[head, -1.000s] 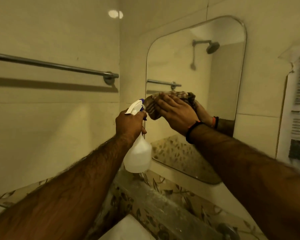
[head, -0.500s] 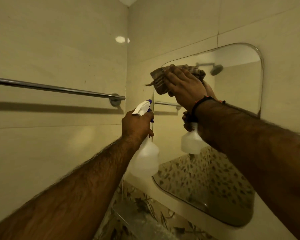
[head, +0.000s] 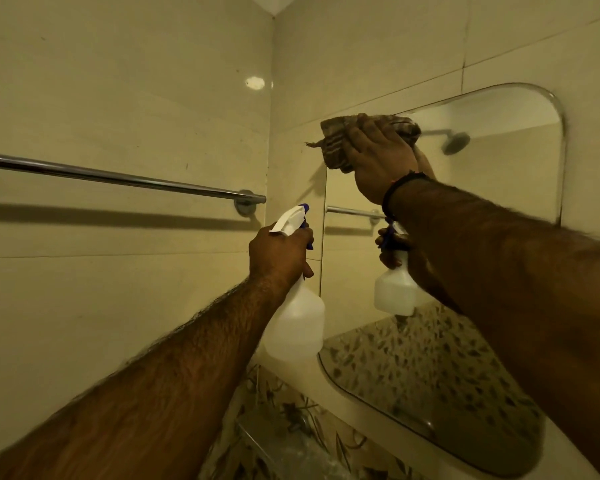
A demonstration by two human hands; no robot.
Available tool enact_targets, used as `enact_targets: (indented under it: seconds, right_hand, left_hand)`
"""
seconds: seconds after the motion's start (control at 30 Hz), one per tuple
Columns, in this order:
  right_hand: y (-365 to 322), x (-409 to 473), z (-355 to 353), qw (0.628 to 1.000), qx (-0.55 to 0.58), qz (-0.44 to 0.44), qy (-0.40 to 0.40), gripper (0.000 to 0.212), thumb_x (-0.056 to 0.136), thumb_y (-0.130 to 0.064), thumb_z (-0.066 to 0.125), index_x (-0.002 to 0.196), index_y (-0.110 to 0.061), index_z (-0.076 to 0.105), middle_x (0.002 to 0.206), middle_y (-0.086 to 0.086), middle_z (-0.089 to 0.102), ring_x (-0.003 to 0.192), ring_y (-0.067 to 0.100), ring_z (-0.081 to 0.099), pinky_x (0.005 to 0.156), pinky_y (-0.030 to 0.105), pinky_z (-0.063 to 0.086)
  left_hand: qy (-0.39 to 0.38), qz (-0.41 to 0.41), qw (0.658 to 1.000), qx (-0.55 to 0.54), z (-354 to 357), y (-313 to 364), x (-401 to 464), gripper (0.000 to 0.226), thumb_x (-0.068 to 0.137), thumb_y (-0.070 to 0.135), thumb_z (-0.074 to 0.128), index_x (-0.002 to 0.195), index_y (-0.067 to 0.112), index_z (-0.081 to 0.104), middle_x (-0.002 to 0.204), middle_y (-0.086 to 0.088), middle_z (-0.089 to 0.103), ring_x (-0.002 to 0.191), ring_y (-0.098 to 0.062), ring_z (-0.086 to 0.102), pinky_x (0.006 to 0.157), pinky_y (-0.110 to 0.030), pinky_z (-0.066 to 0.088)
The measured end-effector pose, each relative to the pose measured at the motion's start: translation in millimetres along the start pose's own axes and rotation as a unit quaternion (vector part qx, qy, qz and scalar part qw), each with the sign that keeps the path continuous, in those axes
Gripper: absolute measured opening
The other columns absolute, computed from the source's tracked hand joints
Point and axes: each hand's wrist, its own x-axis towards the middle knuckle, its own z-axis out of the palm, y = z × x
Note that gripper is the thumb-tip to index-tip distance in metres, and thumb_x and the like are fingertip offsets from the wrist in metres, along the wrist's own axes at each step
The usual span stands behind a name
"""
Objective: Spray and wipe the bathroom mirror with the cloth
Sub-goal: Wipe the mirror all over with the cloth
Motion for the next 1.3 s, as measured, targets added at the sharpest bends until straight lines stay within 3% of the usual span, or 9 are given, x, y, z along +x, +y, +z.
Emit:
enact_targets:
  seconds: [0.37, 0.5, 0.57, 0.63, 0.7, 0.83, 1.03, 1.2, 1.3]
  right_hand:
    - [-41, -15, 21, 0.997, 0.025, -0.043, -0.058, 0.058, 0.095, -0.023, 0.034, 0.151, -0.018, 0.022, 0.160, 0.008, 0.017, 0.147, 0.029, 0.011, 0.120, 0.047, 0.007]
    - [-66, -41, 28, 0.994, 0.051, -0.064, -0.076, 0.057, 0.096, -0.023, 0.034, 0.151, -0.020, 0.020, 0.160, 0.006, 0.016, 0.147, 0.028, 0.009, 0.119, 0.045, 0.004]
    - [-81, -57, 34, 0.990, 0.068, -0.077, -0.094, 0.055, 0.097, -0.024, 0.032, 0.151, -0.020, 0.020, 0.160, 0.005, 0.016, 0.148, 0.026, 0.008, 0.119, 0.044, 0.002]
    - [-97, -73, 45, 0.986, 0.078, -0.093, -0.111, 0.055, 0.097, -0.025, 0.031, 0.151, -0.020, 0.021, 0.160, 0.005, 0.016, 0.148, 0.026, 0.007, 0.120, 0.045, 0.003]
    - [-113, -89, 57, 0.983, 0.078, -0.108, -0.127, 0.055, 0.097, -0.026, 0.031, 0.151, -0.019, 0.021, 0.160, 0.005, 0.017, 0.148, 0.026, 0.007, 0.120, 0.046, 0.006]
    - [-140, -120, 73, 0.975, 0.081, -0.128, -0.160, 0.059, 0.096, -0.028, 0.031, 0.153, -0.019, 0.015, 0.161, 0.004, 0.013, 0.148, 0.025, 0.004, 0.120, 0.045, 0.007]
    - [-170, -170, 84, 0.962, 0.112, -0.154, -0.198, 0.059, 0.097, -0.026, 0.031, 0.152, -0.019, 0.011, 0.161, 0.004, 0.008, 0.148, 0.025, 0.002, 0.120, 0.045, 0.005]
    - [-186, -201, 90, 0.954, 0.133, -0.168, -0.211, 0.056, 0.099, -0.026, 0.030, 0.152, -0.020, 0.012, 0.161, 0.004, 0.008, 0.148, 0.024, 0.000, 0.120, 0.043, 0.003]
    - [-190, -215, 88, 0.950, 0.134, -0.186, -0.212, 0.055, 0.100, -0.026, 0.029, 0.152, -0.020, 0.014, 0.161, 0.004, 0.010, 0.148, 0.024, 0.002, 0.120, 0.042, 0.000]
  left_hand:
    - [0.012, -0.011, 1.000, 0.022, -6, -8, -15, 0.052, 0.086, 0.028, 0.072, 0.131, 0.010, 0.055, 0.104, -0.019, 0.073, 0.046, -0.016, 0.061, 0.056, -0.027, 0.051]
    - [0.010, -0.021, 0.999, 0.022, -9, -14, -25, 0.052, 0.085, 0.027, 0.071, 0.131, 0.010, 0.055, 0.100, -0.020, 0.073, 0.046, -0.018, 0.062, 0.071, -0.035, 0.059]
    - [0.009, -0.029, 0.999, 0.022, -10, -18, -32, 0.040, 0.085, 0.027, 0.071, 0.119, 0.012, 0.058, 0.088, -0.018, 0.074, 0.044, -0.019, 0.062, 0.075, -0.037, 0.059]
    - [0.012, -0.036, 0.999, 0.026, -11, -23, -38, 0.031, 0.085, 0.027, 0.070, 0.111, 0.015, 0.057, 0.078, -0.017, 0.073, 0.044, -0.019, 0.061, 0.070, -0.033, 0.057]
    - [0.011, -0.034, 0.999, 0.037, -11, -31, -43, 0.036, 0.087, 0.028, 0.069, 0.118, 0.012, 0.061, 0.079, -0.018, 0.073, 0.041, -0.018, 0.061, 0.062, -0.028, 0.052]
    - [0.011, -0.047, 0.998, 0.042, -12, -47, -49, 0.043, 0.088, 0.031, 0.068, 0.124, 0.008, 0.064, 0.069, -0.015, 0.070, 0.037, -0.016, 0.059, 0.060, -0.026, 0.050]
    - [0.008, -0.072, 0.996, 0.059, -16, -72, -61, 0.041, 0.090, 0.030, 0.067, 0.125, 0.009, 0.062, 0.091, -0.021, 0.075, 0.040, -0.016, 0.061, 0.053, -0.026, 0.051]
    - [0.011, -0.091, 0.994, 0.057, -17, -93, -70, 0.039, 0.091, 0.031, 0.067, 0.123, 0.009, 0.061, 0.083, -0.018, 0.074, 0.049, -0.023, 0.064, 0.071, -0.036, 0.061]
    - [0.006, -0.104, 0.993, 0.056, -17, -102, -76, 0.038, 0.091, 0.030, 0.068, 0.123, 0.010, 0.059, 0.092, -0.019, 0.074, 0.052, -0.024, 0.064, 0.069, -0.035, 0.060]
